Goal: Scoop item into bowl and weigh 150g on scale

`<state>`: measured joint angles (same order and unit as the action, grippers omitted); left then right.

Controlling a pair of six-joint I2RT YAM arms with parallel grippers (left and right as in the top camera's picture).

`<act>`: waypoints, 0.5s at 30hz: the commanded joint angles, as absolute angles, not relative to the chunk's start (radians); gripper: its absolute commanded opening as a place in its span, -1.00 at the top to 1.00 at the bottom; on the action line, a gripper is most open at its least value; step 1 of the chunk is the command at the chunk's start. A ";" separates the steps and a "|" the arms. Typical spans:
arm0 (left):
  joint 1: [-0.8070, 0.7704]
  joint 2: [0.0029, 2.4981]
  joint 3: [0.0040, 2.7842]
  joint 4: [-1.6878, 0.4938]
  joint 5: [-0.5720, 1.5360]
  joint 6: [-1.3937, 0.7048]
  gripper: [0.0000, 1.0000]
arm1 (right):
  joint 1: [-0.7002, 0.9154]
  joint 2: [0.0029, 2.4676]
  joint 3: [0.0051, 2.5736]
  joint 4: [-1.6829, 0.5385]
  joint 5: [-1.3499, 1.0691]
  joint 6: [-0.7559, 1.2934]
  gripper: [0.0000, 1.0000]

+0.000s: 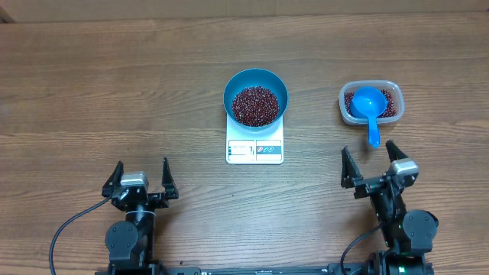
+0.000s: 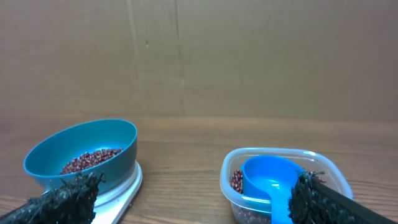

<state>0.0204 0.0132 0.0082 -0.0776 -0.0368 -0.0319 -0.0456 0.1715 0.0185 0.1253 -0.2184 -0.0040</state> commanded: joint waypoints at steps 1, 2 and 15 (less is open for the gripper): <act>0.026 0.005 0.005 -0.076 -0.028 -0.052 -0.99 | -0.048 0.052 0.008 0.050 -0.196 -0.009 -1.00; 0.026 0.005 0.005 -0.076 -0.028 -0.052 -0.99 | -0.049 0.025 0.008 0.021 -0.195 -0.009 -1.00; 0.026 0.005 0.005 -0.076 -0.028 -0.052 -0.99 | -0.054 0.003 0.008 -0.069 -0.170 -0.009 -1.00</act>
